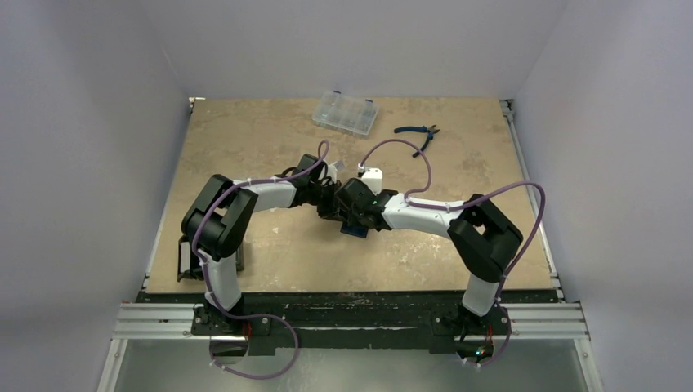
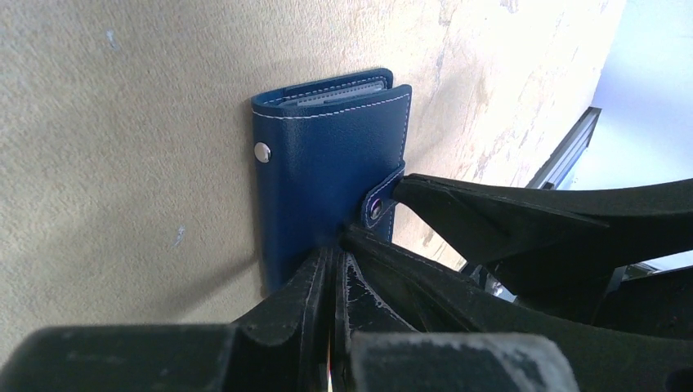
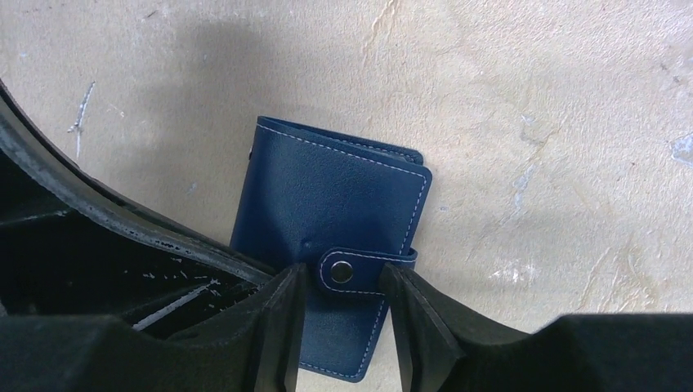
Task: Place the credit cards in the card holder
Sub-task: Move the card holder to the center of the board, then open the card holder at the center of the board.
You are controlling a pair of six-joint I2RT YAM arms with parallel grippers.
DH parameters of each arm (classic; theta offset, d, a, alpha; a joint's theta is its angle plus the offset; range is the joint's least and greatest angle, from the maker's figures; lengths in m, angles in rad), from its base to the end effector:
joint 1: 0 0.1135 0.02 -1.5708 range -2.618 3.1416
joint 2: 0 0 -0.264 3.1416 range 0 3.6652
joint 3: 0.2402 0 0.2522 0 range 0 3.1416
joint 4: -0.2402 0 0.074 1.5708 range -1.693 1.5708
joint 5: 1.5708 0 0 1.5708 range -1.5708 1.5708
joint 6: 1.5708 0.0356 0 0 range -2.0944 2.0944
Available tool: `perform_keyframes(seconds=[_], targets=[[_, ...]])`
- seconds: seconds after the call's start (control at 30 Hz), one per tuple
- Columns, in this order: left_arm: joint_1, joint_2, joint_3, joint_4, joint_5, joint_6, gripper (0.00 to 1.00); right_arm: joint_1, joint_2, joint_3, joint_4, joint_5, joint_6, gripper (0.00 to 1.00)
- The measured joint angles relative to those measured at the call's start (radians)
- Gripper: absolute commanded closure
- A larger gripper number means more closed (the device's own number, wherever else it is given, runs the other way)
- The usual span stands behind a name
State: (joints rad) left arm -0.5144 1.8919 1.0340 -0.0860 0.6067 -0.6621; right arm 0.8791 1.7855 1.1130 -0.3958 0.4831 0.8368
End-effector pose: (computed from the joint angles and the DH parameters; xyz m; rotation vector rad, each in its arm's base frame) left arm 0.3117 -0.1995 0.1343 0.0741 2.7168 -1.1905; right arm 0.2399 0.2637 0.1733 0.1033 2.4588 0.0812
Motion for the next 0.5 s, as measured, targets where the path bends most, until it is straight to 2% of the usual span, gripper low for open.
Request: perform_keyframes(seconds=[0.13,0.23,0.43,0.5], targets=[[0.002,0.000,0.000,0.000,0.000,0.000,1.00,0.001,0.008,0.004,0.002,0.007,-0.005,0.54],[0.002,0.000,0.000,-0.002,-0.001,0.000,1.00,0.004,0.014,0.010,-0.007,0.035,0.007,0.77],[0.002,0.005,0.008,-0.016,-0.009,0.000,1.00,0.016,-0.002,0.006,0.004,0.072,0.039,1.00],[0.003,0.006,0.010,-0.022,-0.010,0.000,1.00,0.006,-0.034,-0.018,0.015,0.074,0.037,1.00]])
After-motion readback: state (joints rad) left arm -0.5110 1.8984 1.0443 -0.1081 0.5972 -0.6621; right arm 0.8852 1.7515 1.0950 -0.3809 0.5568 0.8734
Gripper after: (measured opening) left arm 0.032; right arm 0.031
